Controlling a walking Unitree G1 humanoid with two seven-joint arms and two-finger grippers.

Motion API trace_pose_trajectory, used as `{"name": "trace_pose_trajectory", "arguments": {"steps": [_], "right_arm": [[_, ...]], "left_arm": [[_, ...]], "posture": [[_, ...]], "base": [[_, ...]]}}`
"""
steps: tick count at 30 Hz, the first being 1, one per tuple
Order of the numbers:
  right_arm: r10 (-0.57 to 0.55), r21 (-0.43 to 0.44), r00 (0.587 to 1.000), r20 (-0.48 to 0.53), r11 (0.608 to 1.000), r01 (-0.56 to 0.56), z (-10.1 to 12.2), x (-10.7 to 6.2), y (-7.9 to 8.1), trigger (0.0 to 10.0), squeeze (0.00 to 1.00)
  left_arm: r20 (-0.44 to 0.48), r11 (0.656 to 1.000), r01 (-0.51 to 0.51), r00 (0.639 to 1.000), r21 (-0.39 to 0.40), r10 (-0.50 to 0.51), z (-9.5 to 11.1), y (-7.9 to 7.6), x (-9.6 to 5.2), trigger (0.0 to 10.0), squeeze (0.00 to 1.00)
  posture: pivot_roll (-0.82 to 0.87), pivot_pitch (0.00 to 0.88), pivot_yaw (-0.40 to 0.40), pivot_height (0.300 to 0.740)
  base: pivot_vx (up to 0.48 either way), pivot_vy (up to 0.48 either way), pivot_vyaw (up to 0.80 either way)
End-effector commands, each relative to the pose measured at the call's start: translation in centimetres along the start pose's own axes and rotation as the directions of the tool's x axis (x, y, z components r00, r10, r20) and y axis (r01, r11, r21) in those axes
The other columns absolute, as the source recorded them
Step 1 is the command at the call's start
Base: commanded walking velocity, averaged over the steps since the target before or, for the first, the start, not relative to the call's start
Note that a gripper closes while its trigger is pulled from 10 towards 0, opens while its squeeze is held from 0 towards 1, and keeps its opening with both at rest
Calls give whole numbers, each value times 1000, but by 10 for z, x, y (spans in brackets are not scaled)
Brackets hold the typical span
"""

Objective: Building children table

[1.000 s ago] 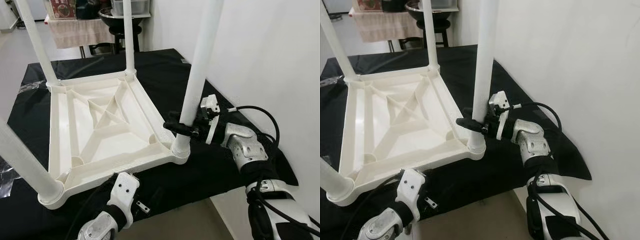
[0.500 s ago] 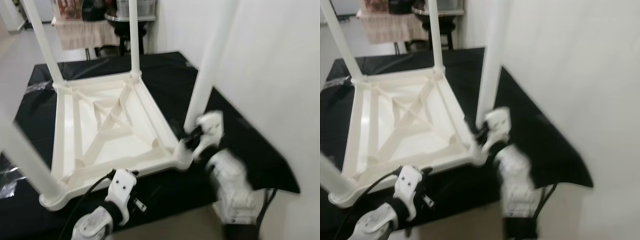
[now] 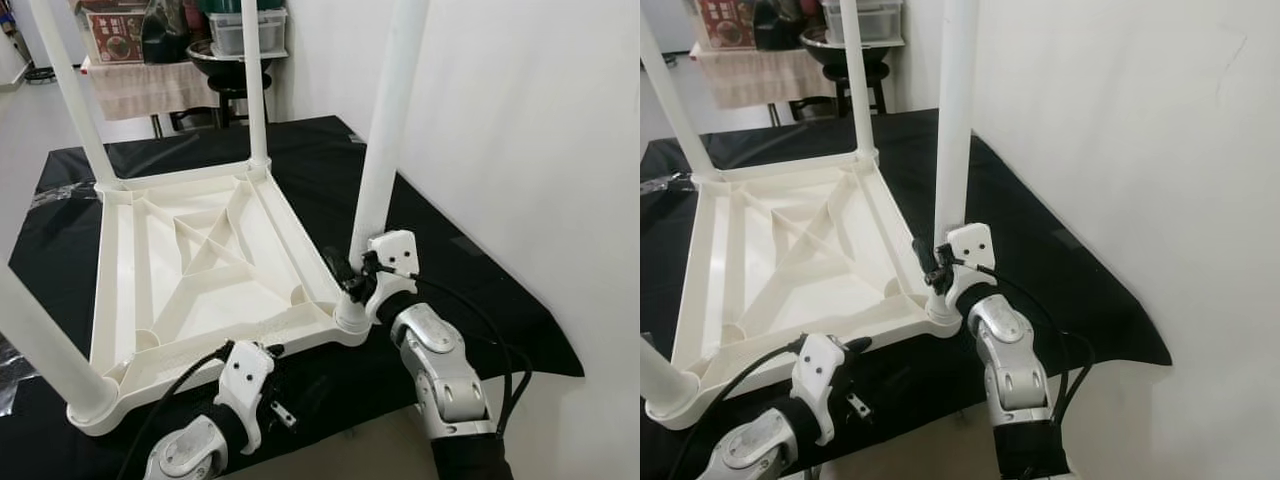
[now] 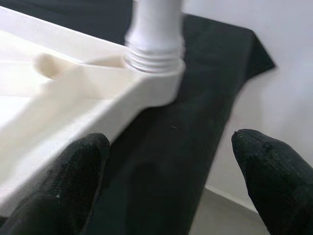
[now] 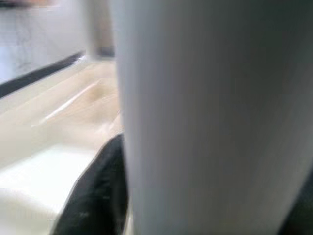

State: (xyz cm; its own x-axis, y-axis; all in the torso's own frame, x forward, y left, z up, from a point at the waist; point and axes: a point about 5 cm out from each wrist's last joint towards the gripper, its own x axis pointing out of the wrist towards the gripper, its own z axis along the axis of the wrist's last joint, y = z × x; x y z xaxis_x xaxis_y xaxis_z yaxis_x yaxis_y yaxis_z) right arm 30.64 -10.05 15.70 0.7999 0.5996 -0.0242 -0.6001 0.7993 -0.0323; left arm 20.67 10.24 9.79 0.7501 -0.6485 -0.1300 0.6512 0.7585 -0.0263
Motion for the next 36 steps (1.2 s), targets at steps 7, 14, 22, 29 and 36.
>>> {"name": "trace_pose_trajectory", "arguments": {"steps": [7, 14, 22, 29, 36], "right_arm": [[376, -59, 926, 30, 926, -374, 15, 5, -18, 10000, 0], [493, -13, 870, -4, 870, -493, 14, 9, -44, 7490, 0], [529, 34, 848, -26, 849, -528, 12, 7, -58, 0, 0], [479, -4, 877, -37, 878, -479, 2, -1, -69, 0, 0], [105, -41, 981, -163, 993, -113, -36, -15, -48, 0, 0]], "left_arm": [[-3, 1000, -7, 1000, 3, 7, -1, 2, 3, 10000, 0], [5, 994, -102, 995, 30, 102, 0, 7, -1, 10000, 0], [15, 993, -119, 993, 0, 119, -1, 4, -4, 10000, 0], [37, 994, -98, 994, -44, 100, -2, 3, -1, 10000, 0], [45, 995, -87, 995, -47, 89, 0, 2, -4, 0, 0]], "posture": [[28, 48, -20, 740], [64, 47, -43, 740], [64, 53, -52, 740], [44, 58, -57, 740], [16, 73, -53, 740]], "base": [[0, 0, 0], [0, 0, 0], [0, 0, 0], [0, 0, 0], [0, 0, 0]]}}
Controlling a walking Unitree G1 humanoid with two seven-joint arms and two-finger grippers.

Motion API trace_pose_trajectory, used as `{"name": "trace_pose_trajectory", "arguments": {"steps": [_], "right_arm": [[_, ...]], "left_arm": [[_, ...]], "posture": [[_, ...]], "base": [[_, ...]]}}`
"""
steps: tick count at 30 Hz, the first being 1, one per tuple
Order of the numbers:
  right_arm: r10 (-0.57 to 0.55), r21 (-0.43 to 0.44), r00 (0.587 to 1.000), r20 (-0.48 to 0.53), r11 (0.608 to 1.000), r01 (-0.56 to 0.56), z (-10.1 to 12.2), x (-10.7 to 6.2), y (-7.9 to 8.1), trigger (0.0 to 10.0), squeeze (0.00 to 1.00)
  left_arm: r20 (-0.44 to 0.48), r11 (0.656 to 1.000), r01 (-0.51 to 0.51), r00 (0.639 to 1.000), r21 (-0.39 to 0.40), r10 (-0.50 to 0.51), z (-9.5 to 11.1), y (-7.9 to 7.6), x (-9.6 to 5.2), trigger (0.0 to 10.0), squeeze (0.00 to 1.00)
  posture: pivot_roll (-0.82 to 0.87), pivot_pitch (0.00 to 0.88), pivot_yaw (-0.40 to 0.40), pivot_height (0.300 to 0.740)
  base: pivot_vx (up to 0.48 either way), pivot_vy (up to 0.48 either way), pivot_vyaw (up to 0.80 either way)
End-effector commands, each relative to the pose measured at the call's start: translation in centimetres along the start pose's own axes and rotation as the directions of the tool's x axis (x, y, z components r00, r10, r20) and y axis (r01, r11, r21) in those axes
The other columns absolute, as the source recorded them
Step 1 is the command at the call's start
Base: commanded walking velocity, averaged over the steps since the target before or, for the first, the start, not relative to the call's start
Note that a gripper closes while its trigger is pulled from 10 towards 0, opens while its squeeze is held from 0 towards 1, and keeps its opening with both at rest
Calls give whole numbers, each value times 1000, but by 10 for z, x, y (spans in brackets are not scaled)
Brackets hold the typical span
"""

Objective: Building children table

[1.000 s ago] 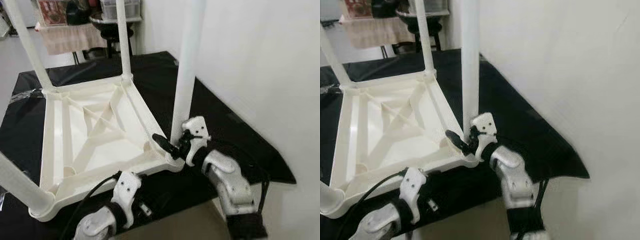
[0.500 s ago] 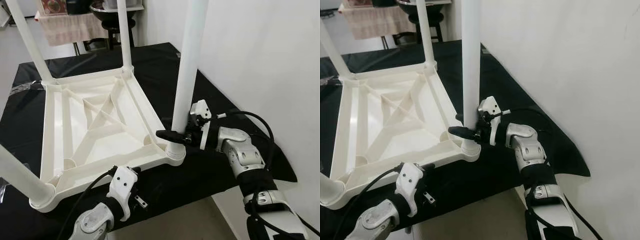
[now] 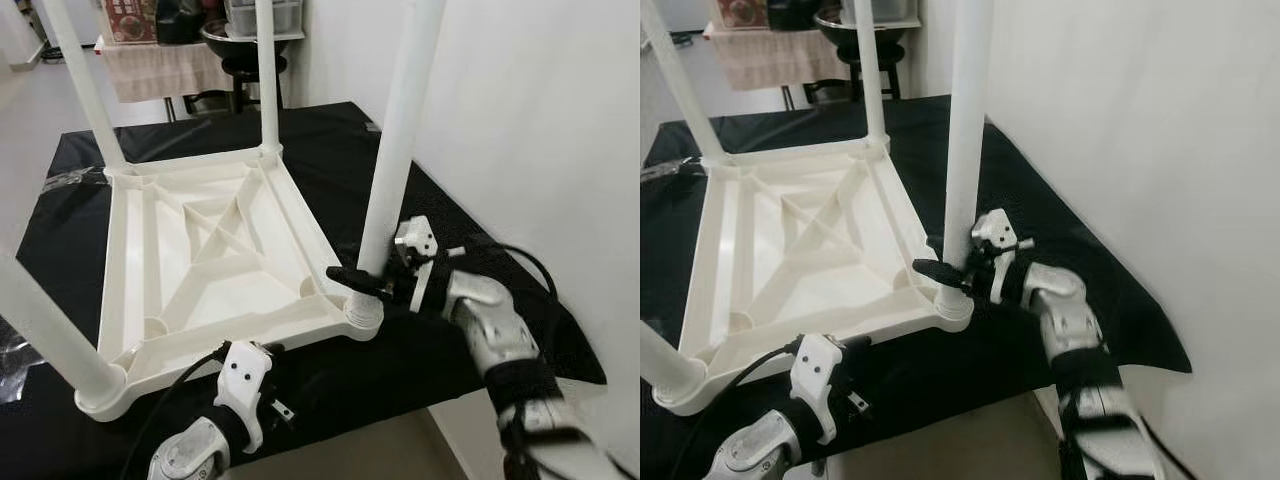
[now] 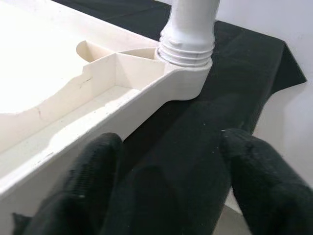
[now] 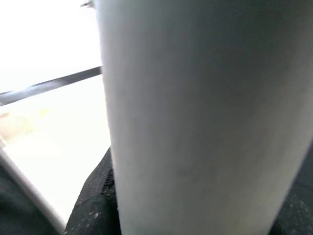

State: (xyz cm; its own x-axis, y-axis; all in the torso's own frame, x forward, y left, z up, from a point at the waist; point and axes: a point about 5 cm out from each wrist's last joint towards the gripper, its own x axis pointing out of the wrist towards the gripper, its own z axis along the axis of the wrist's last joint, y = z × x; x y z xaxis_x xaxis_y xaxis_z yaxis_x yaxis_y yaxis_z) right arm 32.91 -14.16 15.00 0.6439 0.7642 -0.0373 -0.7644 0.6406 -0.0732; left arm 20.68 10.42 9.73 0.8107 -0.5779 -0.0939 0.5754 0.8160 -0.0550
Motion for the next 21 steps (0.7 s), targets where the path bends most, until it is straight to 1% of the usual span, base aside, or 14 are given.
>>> {"name": "trace_pose_trajectory", "arguments": {"steps": [1, 2, 3, 5, 6, 7, 12, 13, 16, 17, 18, 19, 20, 21], "right_arm": [[-112, 7, 980, -162, 993, 114, -27, -8, 2, 0, 0], [-276, 17, 941, -194, 958, 285, -37, -10, 18, 0, 0], [-411, 45, 884, -222, 902, 430, -43, -15, 38, 0, 0], [-411, 45, 884, -222, 902, 430, -43, -15, 38, 0, 0], [-472, 27, 854, -218, 872, 488, -42, -17, 51, 0, 0], [-487, 38, 848, -210, 862, 505, -40, -13, 55, 0, 0], [-440, 53, 881, -175, 889, 455, -33, 4, 50, 0, 0], [-438, 57, 884, -161, 890, 451, -29, 8, 47, 10000, 0], [-396, 65, 909, -133, 911, 406, -22, 13, 46, 10000, 0], [-359, 90, 927, -103, 925, 369, -16, 16, 43, 10000, 1000], [-239, 116, 970, -42, 963, 242, -5, 20, 39, 10000, 1000], [-239, 116, 970, -42, 963, 242, -5, 20, 39, 10000, 1000], [-166, 128, 986, -7, 978, 165, 4, 22, 39, 10000, 1000], [-166, 128, 986, -7, 978, 165, 4, 22, 39, 10000, 1000]], "left_arm": [[7, 1000, 4, 1000, -6, -4, 1, 0, -3, 0, 0], [8, 1000, 8, 1000, -10, -8, 3, -1, -4, 0, 0], [7, 1000, 23, 1000, -21, -23, 5, -3, -6, 0, 0], [7, 1000, 23, 1000, -21, -23, 5, -3, -6, 0, 0], [6, 999, 37, 999, -24, -37, 5, -6, -8, 0, 0], [5, 998, 48, 999, -35, -48, 5, -7, -8, 0, 0], [0, 998, 58, 998, -36, -58, 2, -6, -5, 0, 0], [-2, 998, 54, 999, -36, -54, 1, -6, -4, 0, 0], [-4, 998, 50, 999, -37, -50, 1, -5, -4, 0, 0], [-4, 998, 49, 999, -38, -49, 1, -5, -3, 0, 0], [-7, 997, 63, 998, -39, -63, 0, -6, -2, 10000, 0], [-7, 997, 63, 998, -39, -63, 0, -6, -2, 10000, 0], [-10, 996, 73, 997, -40, -74, 1, -6, -1, 10000, 0], [-10, 996, 73, 997, -40, -74, 1, -6, -1, 10000, 0]], "posture": [[16, 73, -53, 740], [4, 79, -46, 740], [-6, 87, -39, 740], [-6, 87, -39, 740], [-22, 82, -32, 740], [-11, 78, -39, 740], [4, 72, -46, 740], [2, 73, -42, 740], [4, 73, -43, 740], [8, 70, -43, 740], [9, 66, -44, 740], [9, 66, -44, 740], [9, 66, -44, 740], [9, 66, -44, 740]], "base": [[0, 0, 0], [0, 0, 0], [0, 0, 0], [0, 0, 0], [0, 0, 0], [0, 0, 0], [0, 0, 0], [0, 0, 0], [0, 0, 0], [0, 0, 0], [0, 0, 0], [0, 0, 0], [0, 0, 0], [0, 0, 0]]}}
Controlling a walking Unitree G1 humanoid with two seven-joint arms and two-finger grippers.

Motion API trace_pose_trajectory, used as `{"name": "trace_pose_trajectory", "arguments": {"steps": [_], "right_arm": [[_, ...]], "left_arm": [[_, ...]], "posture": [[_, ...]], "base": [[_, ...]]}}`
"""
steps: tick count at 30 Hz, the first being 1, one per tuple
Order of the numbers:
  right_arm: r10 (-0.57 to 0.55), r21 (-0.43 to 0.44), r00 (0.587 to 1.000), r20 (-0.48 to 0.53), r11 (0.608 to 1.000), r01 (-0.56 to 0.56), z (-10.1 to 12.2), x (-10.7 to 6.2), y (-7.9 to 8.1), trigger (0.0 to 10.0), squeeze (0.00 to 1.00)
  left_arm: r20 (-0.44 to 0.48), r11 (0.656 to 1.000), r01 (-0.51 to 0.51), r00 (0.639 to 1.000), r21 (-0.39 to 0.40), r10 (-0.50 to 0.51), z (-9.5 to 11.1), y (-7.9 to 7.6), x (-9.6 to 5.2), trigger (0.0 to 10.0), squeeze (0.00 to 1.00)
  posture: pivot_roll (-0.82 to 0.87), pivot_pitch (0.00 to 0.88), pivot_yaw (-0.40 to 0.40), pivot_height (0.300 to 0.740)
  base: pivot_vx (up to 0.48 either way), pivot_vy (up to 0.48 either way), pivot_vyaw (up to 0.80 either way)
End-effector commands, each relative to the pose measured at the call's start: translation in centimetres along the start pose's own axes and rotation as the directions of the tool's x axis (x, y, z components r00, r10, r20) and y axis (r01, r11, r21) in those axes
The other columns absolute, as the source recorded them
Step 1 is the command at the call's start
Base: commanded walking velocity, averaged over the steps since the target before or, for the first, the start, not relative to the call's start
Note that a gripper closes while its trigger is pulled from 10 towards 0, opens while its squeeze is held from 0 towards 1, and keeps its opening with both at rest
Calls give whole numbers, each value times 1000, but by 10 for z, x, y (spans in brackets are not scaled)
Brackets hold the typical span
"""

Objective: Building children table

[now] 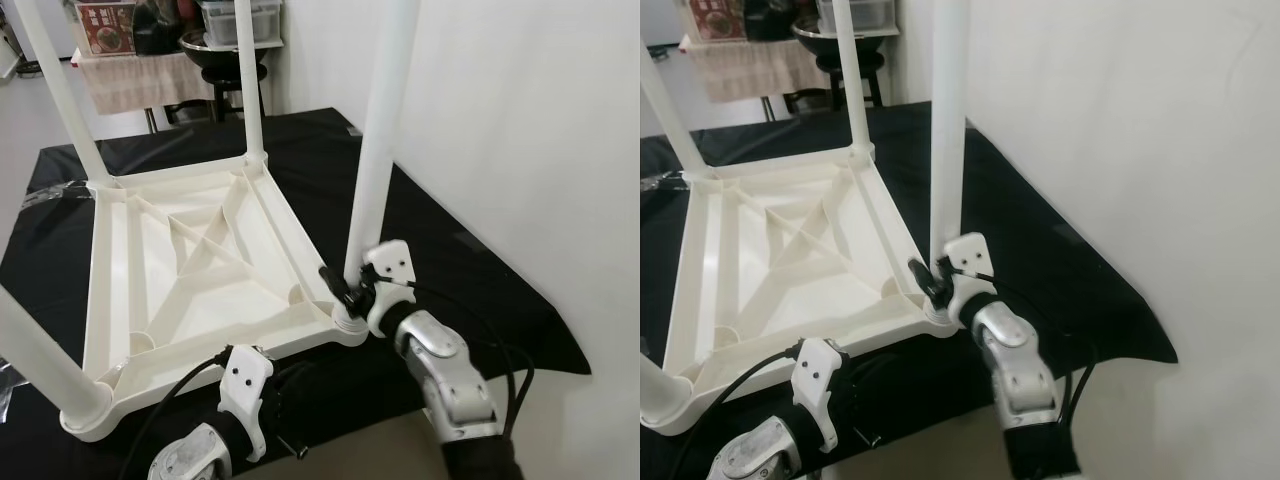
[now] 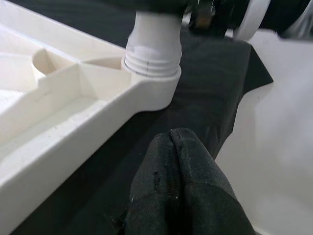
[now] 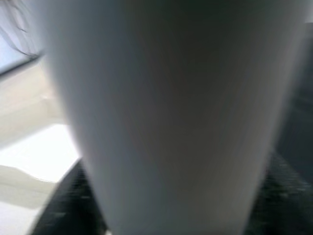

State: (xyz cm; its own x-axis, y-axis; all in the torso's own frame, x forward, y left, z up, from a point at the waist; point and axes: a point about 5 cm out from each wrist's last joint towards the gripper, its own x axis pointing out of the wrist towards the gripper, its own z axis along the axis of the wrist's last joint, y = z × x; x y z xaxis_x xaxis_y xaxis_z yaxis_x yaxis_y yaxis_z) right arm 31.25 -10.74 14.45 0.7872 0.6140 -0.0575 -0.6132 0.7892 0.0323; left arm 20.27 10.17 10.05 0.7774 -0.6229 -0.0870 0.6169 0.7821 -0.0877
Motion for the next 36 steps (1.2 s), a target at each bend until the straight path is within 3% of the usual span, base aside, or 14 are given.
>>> {"name": "trace_pose_trajectory", "arguments": {"steps": [1, 3, 4, 9, 14, 15, 16, 17, 23, 31, 33, 34, 35, 36], "right_arm": [[148, 11, 988, 48, 989, -149, 15, 5, 4, 10000, 1000], [324, -61, 945, 44, 945, -321, 27, 4, -4, 10000, 867], [394, -107, 919, 23, 915, -389, 31, 4, -11, 10000, 0], [554, -94, 832, -27, 827, -554, 36, 9, -23, 10000, 0], [588, -60, 808, -29, 806, -589, 42, 19, -29, 10000, 0], [586, -52, 810, -32, 808, -587, 41, 21, -30, 2157, 0], [586, -52, 810, -32, 808, -587, 41, 21, -30, 2157, 0], [601, -41, 798, -38, 797, -602, 40, 23, -31, 0, 0], [593, -36, 805, -24, 804, -594, 38, 24, -37, 0, 0], [442, -92, 897, 1, 893, -440, 28, 15, -45, 0, 0], [248, -77, 969, -10, 966, -248, 11, 10, -38, 0, 0], [248, -77, 969, -10, 966, -248, 11, 10, -38, 0, 0], [20, -49, 1000, -10, 999, -21, 0, 9, -32, 0, 0], [20, -49, 1000, -10, 999, -21, 0, 9, -32, 0, 0]], "left_arm": [[-15, 1000, 18, 1000, -10, -18, -2, -1, 3, 10000, 0], [-13, 1000, 14, 1000, -7, -14, -2, 0, 5, 10000, 0], [-13, 1000, 13, 1000, -6, -13, -2, 0, 7, 10000, 0], [-12, 1000, 12, 1000, -4, -12, -3, 0, 10, 10000, 0], [-14, 1000, 12, 1000, 1, -12, -3, 1, 11, 10000, 0], [-15, 1000, 12, 1000, 1, -12, -4, 1, 11, 10000, 0], [-15, 1000, 12, 1000, 1, -12, -4, 1, 11, 10000, 0], [-17, 1000, 13, 1000, 1, -13, -4, 2, 11, 10000, 0], [-18, 1000, 14, 1000, 0, -14, -4, 2, 12, 10000, 0], [-18, 1000, 16, 1000, -1, -16, -4, 0, 11, 10000, 0], [-19, 1000, 16, 1000, -1, -16, -4, 0, 9, 10000, 0], [-19, 1000, 16, 1000, -1, -16, -4, 0, 9, 10000, 0], [-21, 1000, 16, 1000, -1, -16, -4, 0, 7, 10000, 0], [-21, 1000, 16, 1000, -1, -16, -4, 0, 7, 10000, 0]], "posture": [[8, 60, -45, 740], [9, 57, -48, 740], [11, 46, -53, 740], [18, 39, -52, 740], [26, 35, -51, 740], [29, 32, -50, 740], [29, 32, -50, 740], [34, 33, -49, 740], [35, 37, -47, 740], [34, 48, -51, 740], [36, 56, -60, 740], [36, 56, -60, 740], [33, 59, -63, 740], [33, 59, -63, 740]], "base": [[0, 0, 0], [0, 0, 0], [0, 0, 0], [0, 0, 0], [0, 0, 0], [0, 0, 0], [0, 0, 0], [0, 0, 0], [0, 0, 0], [0, 0, 0], [0, 0, 0], [0, 0, 0], [0, 0, 0], [0, 0, 0]]}}
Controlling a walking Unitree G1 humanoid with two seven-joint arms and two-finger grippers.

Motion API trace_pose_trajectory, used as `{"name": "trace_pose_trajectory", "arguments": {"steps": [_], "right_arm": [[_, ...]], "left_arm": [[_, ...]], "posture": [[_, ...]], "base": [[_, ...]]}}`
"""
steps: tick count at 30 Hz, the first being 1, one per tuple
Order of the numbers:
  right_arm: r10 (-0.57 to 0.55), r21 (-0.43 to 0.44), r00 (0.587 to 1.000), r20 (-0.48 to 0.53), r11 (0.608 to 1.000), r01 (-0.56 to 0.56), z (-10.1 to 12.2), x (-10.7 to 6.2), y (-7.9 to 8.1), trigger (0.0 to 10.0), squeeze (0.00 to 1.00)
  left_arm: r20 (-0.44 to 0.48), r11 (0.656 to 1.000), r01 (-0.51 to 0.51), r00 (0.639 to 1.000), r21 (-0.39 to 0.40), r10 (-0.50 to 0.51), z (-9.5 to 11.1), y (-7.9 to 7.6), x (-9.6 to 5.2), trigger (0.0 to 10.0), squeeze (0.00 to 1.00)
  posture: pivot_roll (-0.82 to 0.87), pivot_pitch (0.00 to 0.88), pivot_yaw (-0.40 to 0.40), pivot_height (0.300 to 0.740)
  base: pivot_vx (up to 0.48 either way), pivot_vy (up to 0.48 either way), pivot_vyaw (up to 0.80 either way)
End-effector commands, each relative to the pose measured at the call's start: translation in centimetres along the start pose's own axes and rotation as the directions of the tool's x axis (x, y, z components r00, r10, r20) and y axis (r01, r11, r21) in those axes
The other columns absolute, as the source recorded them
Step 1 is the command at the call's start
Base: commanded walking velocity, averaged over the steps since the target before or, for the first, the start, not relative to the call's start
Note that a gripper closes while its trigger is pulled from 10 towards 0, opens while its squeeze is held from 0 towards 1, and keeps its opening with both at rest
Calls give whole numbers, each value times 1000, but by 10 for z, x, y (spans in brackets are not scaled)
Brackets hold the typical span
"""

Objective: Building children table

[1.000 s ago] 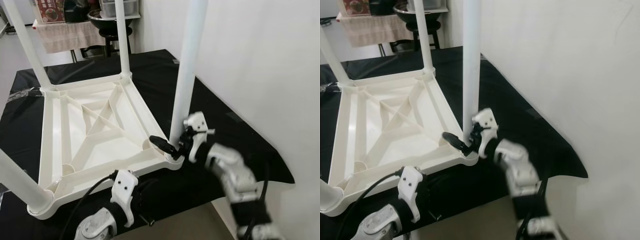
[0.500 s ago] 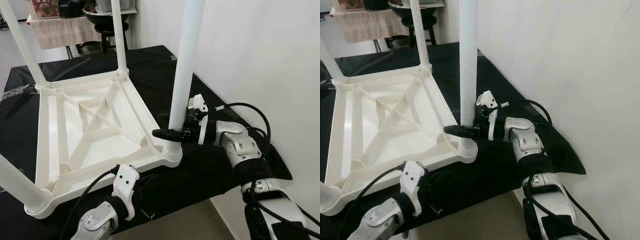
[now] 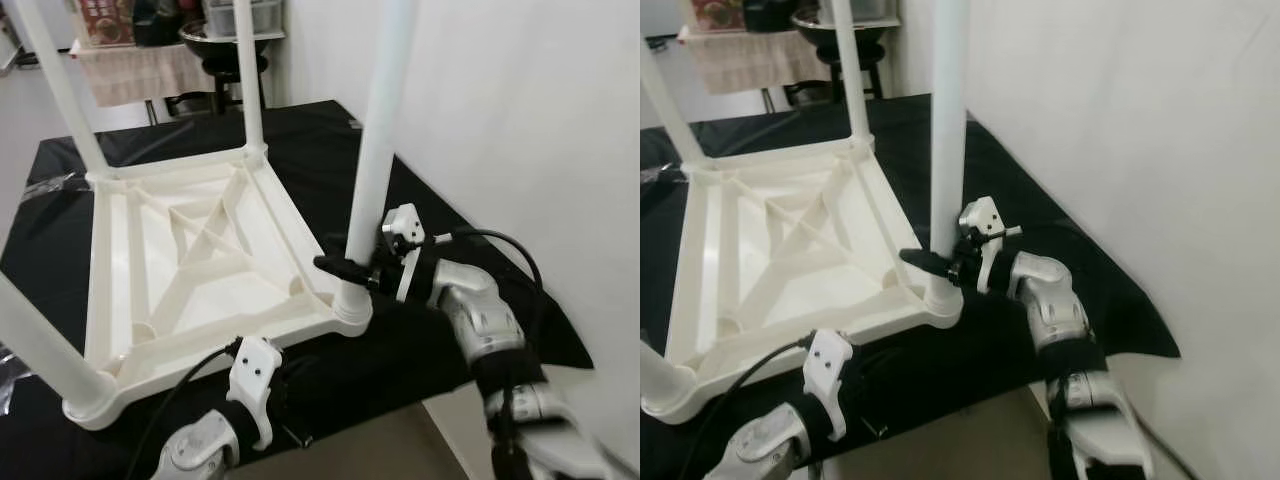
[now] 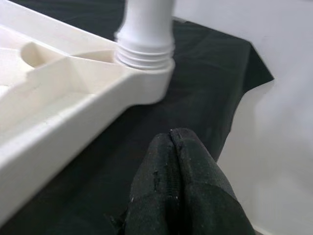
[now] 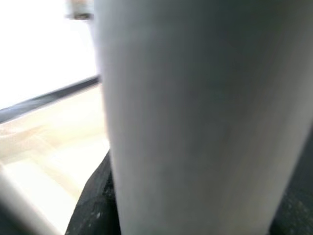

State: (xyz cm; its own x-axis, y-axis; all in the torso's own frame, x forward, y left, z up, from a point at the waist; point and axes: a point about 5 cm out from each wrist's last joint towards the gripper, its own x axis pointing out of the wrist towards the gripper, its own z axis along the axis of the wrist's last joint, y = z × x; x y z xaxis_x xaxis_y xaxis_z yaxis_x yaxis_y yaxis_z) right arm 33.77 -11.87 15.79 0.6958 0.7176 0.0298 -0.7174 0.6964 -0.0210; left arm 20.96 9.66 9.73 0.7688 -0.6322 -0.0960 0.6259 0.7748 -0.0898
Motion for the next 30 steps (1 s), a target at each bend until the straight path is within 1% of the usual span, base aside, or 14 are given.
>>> {"name": "trace_pose_trajectory", "arguments": {"steps": [1, 2, 4, 15, 16, 18, 19, 20, 21, 22, 25, 26, 29, 30], "right_arm": [[-280, 36, 947, -160, 957, 289, -32, -14, 13, 0, 0], [-350, 23, 918, -187, 933, 360, -42, -21, 33, 0, 0], [-335, 30, 919, -207, 937, 348, -51, -20, 49, 0, 0], [-319, -7, 932, -170, 946, 323, -46, -1, 48, 0, 0], [-283, -32, 944, -171, 959, 282, -41, 3, 53, 10000, 416], [-249, -35, 954, -170, 969, 246, -39, 5, 54, 10000, 416], [-85, 13, 982, -166, 996, 88, -36, 8, 59, 10000, 1000], [22, 47, 987, -161, 999, -15, -33, 9, 64, 10000, 1000], [71, 27, 990, -125, 997, -68, -25, 9, 58, 10000, 1000], [90, 5, 991, -101, 996, -90, -19, 8, 53, 10000, 780], [90, 5, 991, -101, 996, -90, -19, 8, 53, 10000, 780], [138, -33, 988, -68, 990, -140, -7, 9, 28, 10000, 0], [138, -33, 988, -68, 990, -140, -7, 9, 28, 10000, 0], [189, -39, 980, -68, 981, -192, -2, 11, 17, 10000, 0]], "left_arm": [[-12, 1000, 4, 1000, 1, -4, -1, 0, -3, 10000, 0], [-15, 1000, 3, 1000, 1, -3, -2, 2, -3, 10000, 0], [-18, 1000, 1, 1000, 3, 0, -2, 2, -3, 10000, 0], [-14, 999, -44, 999, 14, 44, -1, 6, -3, 10000, 0], [-13, 999, -49, 999, 17, 50, -1, 7, -3, 10000, 0], [-13, 999, -49, 999, 18, 49, -1, 7, -3, 10000, 0], [-14, 999, -46, 999, 18, 46, -1, 7, -2, 10000, 0], [-14, 999, -44, 999, 19, 44, 0, 7, -1, 10000, 0], [-15, 999, -42, 999, 20, 43, 0, 7, -1, 10000, 0], [-15, 999, -42, 999, 20, 42, 0, 6, -1, 10000, 0], [-15, 999, -42, 999, 20, 42, 0, 6, -1, 10000, 0], [-14, 999, -43, 999, 22, 43, 0, 7, 1, 10000, 0], [-14, 999, -43, 999, 22, 43, 0, 7, 1, 10000, 0], [-13, 999, -44, 999, 24, 44, 0, 7, 1, 10000, 0]], "posture": [[36, 67, -57, 740], [22, 66, -48, 740], [23, 52, -52, 740], [48, 53, -58, 740], [50, 55, -59, 740], [50, 55, -59, 740], [48, 50, -58, 740], [49, 49, -58, 740], [52, 50, -60, 740], [52, 50, -60, 740], [52, 50, -60, 740], [58, 45, -67, 740], [58, 45, -67, 740], [63, 44, -70, 740]], "base": [[0, 0, 0], [0, 0, 0], [0, 0, 0], [0, 0, 0], [0, 0, 0], [0, 0, 0], [0, 0, 0], [0, 0, 0], [0, 0, 0], [0, 0, 0], [0, 0, 0], [0, 0, 0], [0, 0, 0], [0, 0, 0]]}}
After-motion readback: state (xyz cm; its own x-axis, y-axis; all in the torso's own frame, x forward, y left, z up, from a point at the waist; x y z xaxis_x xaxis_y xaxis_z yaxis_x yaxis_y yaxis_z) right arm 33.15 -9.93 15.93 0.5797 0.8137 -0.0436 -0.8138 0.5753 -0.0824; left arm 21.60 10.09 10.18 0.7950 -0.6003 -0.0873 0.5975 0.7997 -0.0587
